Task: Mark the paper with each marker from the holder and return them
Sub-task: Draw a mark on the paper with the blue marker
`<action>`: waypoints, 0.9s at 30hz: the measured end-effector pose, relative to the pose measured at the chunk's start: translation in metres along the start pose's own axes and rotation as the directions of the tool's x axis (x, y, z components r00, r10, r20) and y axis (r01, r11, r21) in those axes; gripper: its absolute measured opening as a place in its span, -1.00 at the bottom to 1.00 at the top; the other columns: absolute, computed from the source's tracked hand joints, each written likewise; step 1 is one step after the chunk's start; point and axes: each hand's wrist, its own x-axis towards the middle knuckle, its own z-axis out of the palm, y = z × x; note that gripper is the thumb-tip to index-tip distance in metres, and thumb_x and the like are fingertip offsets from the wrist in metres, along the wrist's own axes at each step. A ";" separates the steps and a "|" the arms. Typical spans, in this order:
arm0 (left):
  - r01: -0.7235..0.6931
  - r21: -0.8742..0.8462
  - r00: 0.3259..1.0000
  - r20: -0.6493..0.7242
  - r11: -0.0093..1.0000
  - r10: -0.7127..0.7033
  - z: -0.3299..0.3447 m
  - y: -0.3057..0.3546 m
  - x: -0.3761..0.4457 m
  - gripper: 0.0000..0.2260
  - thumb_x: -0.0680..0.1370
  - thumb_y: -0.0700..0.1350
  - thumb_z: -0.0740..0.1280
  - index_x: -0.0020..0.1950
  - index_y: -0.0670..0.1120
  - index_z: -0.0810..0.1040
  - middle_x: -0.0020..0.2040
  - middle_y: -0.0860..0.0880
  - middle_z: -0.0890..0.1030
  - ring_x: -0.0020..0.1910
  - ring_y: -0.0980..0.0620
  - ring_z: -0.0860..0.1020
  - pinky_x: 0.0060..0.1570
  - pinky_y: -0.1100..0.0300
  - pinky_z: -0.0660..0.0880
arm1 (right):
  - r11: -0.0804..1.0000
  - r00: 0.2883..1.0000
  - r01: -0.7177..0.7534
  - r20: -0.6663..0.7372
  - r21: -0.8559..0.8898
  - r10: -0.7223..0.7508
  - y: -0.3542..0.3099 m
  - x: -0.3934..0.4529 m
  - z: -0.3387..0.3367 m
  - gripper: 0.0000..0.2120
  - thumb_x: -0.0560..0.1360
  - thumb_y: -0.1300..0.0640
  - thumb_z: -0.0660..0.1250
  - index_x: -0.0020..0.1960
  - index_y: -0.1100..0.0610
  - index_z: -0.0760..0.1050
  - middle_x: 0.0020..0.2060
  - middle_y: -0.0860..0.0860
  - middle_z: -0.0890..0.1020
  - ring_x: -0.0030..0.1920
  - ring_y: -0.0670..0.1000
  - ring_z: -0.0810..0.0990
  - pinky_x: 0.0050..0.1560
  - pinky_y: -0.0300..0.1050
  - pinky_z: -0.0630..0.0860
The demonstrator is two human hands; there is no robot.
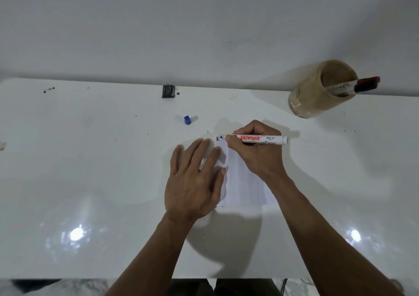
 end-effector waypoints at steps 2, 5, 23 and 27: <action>0.003 -0.001 1.000 -0.002 1.000 -0.003 0.000 0.000 0.000 -0.59 0.61 0.08 0.26 0.39 -0.08 0.54 0.42 -0.16 0.53 0.45 -0.16 0.45 0.43 -0.24 0.32 | 1.000 1.000 -0.001 0.002 -0.007 0.001 0.000 0.000 0.000 -0.84 0.41 0.25 0.59 -0.23 0.25 0.61 -0.30 0.06 0.72 -0.31 0.04 0.66 -0.31 -0.17 0.59; 0.002 -0.005 1.000 -0.013 1.000 -0.002 0.000 0.000 0.000 -0.59 0.61 0.07 0.27 0.39 -0.07 0.54 0.42 -0.16 0.53 0.44 -0.16 0.46 0.43 -0.24 0.32 | 1.000 1.000 0.003 0.004 -0.026 -0.003 0.000 0.001 0.000 -0.83 0.40 0.23 0.59 -0.23 0.24 0.62 -0.30 0.03 0.72 -0.33 -0.01 0.66 -0.31 -0.18 0.58; 0.003 -0.012 1.000 -0.018 1.000 -0.003 0.002 0.000 0.000 -0.59 0.61 0.08 0.26 0.39 -0.07 0.54 0.42 -0.16 0.53 0.44 -0.16 0.46 0.42 -0.25 0.32 | 0.997 1.000 -0.006 0.020 -0.072 0.007 -0.002 0.001 0.000 -0.83 0.38 0.24 0.59 -0.28 0.23 0.60 -0.36 0.03 0.70 -0.40 -0.07 0.60 -0.36 -0.13 0.56; -0.001 -0.010 1.000 -0.022 1.000 0.001 0.003 -0.001 0.000 -0.58 0.61 0.09 0.26 0.40 -0.07 0.53 0.42 -0.16 0.53 0.44 -0.16 0.46 0.43 -0.25 0.32 | 0.997 1.000 -0.006 0.026 -0.073 0.008 -0.001 0.001 0.000 -0.82 0.37 0.25 0.58 -0.29 0.22 0.59 -0.36 0.03 0.70 -0.40 -0.08 0.59 -0.37 -0.13 0.56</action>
